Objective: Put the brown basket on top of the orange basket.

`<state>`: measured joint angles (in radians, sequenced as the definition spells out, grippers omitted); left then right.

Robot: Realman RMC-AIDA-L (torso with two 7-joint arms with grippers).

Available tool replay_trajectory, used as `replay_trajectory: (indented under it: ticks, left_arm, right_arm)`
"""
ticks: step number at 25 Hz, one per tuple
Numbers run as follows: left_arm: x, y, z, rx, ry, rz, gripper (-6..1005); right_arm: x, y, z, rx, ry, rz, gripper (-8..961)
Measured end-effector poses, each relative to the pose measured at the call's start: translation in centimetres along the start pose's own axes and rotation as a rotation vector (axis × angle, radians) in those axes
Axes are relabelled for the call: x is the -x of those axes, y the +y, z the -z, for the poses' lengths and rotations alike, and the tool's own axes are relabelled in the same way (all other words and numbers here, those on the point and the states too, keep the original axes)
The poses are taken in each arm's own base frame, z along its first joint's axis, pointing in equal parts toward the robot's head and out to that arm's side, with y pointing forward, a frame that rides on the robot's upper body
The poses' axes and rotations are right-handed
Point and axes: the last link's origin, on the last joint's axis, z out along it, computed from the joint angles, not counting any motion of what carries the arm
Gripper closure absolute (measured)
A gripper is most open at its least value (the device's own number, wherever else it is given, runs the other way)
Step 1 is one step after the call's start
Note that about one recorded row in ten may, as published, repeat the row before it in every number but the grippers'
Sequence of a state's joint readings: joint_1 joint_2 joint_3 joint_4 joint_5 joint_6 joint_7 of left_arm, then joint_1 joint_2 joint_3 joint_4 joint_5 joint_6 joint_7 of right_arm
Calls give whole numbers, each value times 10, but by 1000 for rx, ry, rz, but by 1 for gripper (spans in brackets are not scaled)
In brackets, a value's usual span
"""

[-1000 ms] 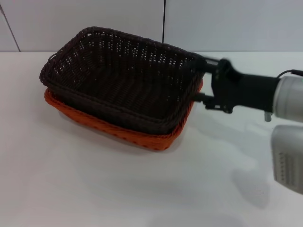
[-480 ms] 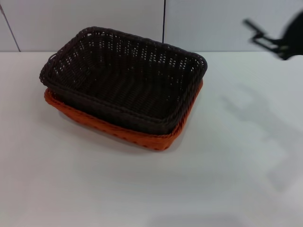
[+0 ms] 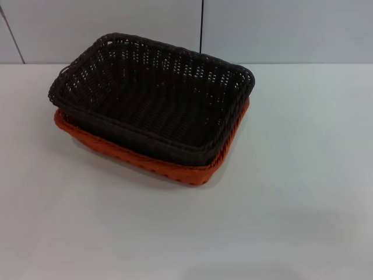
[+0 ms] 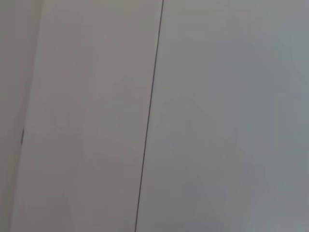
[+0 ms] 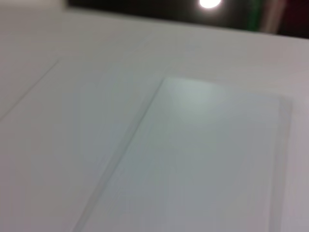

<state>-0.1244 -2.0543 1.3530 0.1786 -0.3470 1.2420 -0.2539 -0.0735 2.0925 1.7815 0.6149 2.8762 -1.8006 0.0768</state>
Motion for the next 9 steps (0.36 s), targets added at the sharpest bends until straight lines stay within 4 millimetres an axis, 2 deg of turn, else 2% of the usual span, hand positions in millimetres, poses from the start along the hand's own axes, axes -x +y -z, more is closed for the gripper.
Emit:
replay_trajectory:
  ticks: [2, 4, 9]
  left_arm:
    - [-1, 0, 0, 1, 6, -3, 186]
    - [-1, 1, 2, 3, 12, -6, 186]
    - [0, 2, 2, 9, 10, -6, 186]
  right_arm:
    - [-7, -9, 17, -88, 9, -83, 129]
    - [-23, -10, 35, -277, 104, -141, 129]
    - [-29, -7, 47, -366, 183, -170, 129]
